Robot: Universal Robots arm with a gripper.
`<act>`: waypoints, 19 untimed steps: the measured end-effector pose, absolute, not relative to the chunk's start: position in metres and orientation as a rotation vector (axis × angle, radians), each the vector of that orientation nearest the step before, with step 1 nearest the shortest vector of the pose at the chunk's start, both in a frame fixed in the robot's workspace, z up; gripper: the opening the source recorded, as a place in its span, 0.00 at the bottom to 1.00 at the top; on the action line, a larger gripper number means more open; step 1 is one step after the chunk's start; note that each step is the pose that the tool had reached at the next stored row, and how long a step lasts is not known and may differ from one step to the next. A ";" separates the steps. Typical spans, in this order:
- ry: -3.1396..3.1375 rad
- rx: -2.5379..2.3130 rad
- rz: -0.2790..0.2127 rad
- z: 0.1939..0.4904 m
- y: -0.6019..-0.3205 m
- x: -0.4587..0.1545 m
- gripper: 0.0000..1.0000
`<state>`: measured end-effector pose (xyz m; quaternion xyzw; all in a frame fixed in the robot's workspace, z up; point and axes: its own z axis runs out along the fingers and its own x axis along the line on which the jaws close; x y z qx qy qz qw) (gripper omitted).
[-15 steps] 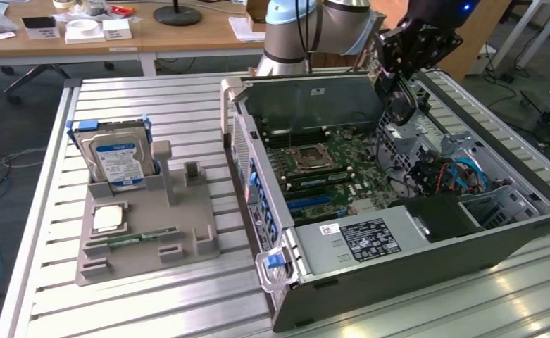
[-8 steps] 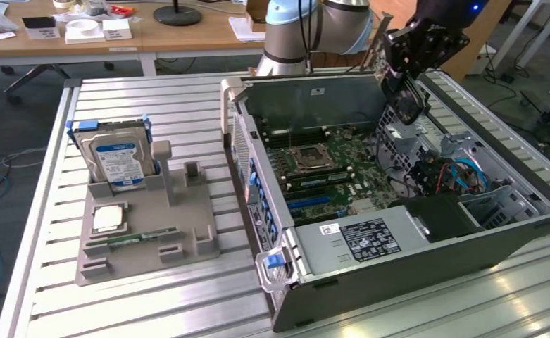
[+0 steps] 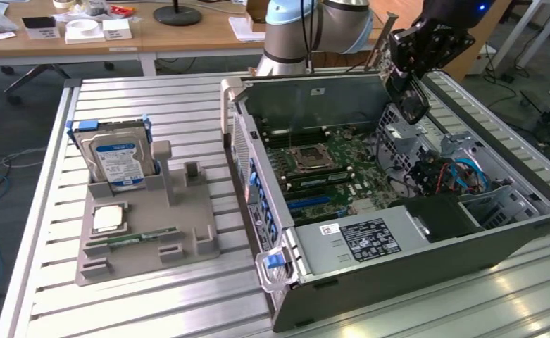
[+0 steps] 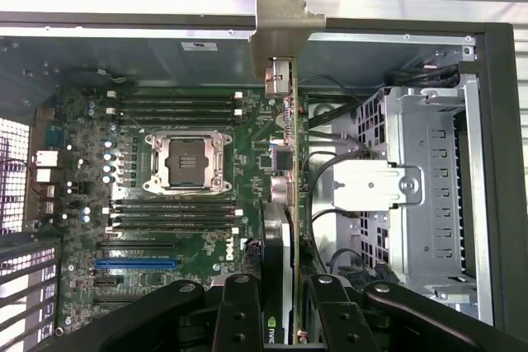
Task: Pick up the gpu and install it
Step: 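Pick up the gpu and move the gpu toward the slot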
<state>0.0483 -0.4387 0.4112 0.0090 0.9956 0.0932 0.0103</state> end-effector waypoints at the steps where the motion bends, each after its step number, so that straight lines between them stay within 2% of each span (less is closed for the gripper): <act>1: 3.107 0.028 0.291 0.411 -0.439 0.048 0.27; 3: 3.108 0.028 0.286 0.411 -0.439 0.048 0.27; 8: 3.112 0.029 0.223 0.411 -0.439 0.048 0.27; 19: 3.116 0.038 0.168 0.411 -0.439 0.055 0.27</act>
